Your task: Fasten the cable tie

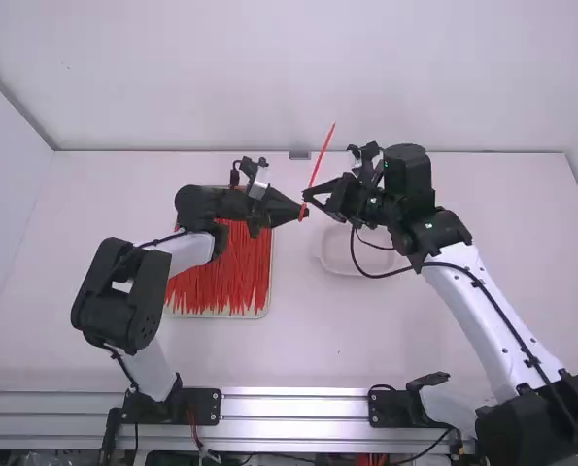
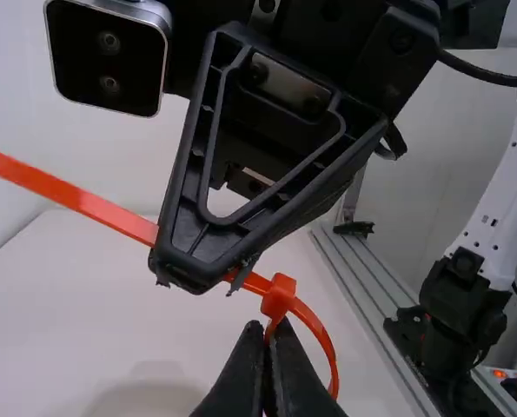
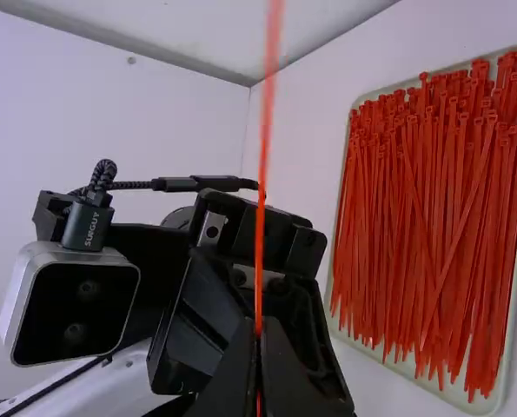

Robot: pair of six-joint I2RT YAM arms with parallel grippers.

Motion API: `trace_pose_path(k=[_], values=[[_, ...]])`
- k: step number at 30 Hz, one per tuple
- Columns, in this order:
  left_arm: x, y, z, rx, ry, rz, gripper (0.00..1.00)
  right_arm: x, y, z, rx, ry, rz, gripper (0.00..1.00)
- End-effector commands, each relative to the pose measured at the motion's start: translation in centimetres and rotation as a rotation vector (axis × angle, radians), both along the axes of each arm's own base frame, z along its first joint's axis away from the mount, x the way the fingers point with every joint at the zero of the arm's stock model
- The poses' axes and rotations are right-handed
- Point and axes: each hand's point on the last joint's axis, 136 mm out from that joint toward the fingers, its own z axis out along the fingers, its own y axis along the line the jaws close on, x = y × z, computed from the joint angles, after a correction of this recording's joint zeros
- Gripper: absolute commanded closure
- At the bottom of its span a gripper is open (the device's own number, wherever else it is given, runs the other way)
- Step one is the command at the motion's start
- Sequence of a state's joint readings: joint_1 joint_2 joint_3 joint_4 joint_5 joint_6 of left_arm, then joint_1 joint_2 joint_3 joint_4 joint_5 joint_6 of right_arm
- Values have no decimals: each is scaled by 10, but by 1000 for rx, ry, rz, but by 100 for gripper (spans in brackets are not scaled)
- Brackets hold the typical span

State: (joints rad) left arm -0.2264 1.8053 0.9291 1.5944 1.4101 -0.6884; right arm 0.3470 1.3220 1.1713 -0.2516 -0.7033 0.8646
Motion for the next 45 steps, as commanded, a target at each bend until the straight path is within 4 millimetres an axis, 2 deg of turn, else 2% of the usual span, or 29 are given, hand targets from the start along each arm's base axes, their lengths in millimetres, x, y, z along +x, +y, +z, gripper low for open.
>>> trace_pose_path(k=[1, 2, 4, 5, 6, 7, 8, 9, 13, 16, 21, 28, 34, 36, 40, 45], values=[[3, 0, 6, -8, -17, 6, 98, -1, 1, 5, 2, -16, 8, 100], [4, 0, 5, -8, -8, 10, 98, -1, 1, 5, -2, -24, 12, 100], [9, 2, 4, -8, 11, 25, 83, -1, 1, 5, -6, -30, 15, 100], [9, 2, 4, -8, 13, 27, 80, -1, 0, 5, -7, -31, 16, 100], [12, 2, 4, -11, 27, 37, 69, -1, 0, 3, -12, -31, 18, 100], [16, 2, 3, -17, 53, 55, 44, -2, 0, 2, -19, -35, 23, 100], [20, 2, 3, -21, 73, 68, 12, -2, 1, 2, -23, -43, 28, 100], [21, 1, 3, -22, 87, 74, 1, -2, 0, 2, -26, -45, 29, 100], [40, 5, -3, -30, 191, 146, 1, 0, -2, 0, -64, -101, 37, 100], [61, 18, -17, -16, 317, 223, 1, 4, -7, -6, -114, -126, 18, 100], [79, 40, -46, 38, 414, 302, 1, 5, -20, -27, -248, -157, 11, 100], [87, 63, -91, 131, 550, 374, 1, 11, -45, -53, -395, -93, -98, 100], [91, 73, -124, 209, 623, 462, 1, 15, -69, -70, -520, -50, -195, 100], [91, 75, -129, 224, 635, 475, 1, 17, -76, -75, -554, -39, -223, 100], [86, 76, -140, 259, 640, 475, 1, 26, -88, -99, -613, 7, -290, 100], [90, 82, -153, 297, 694, 543, 1, 36, -85, -134, -629, 26, -289, 100]])
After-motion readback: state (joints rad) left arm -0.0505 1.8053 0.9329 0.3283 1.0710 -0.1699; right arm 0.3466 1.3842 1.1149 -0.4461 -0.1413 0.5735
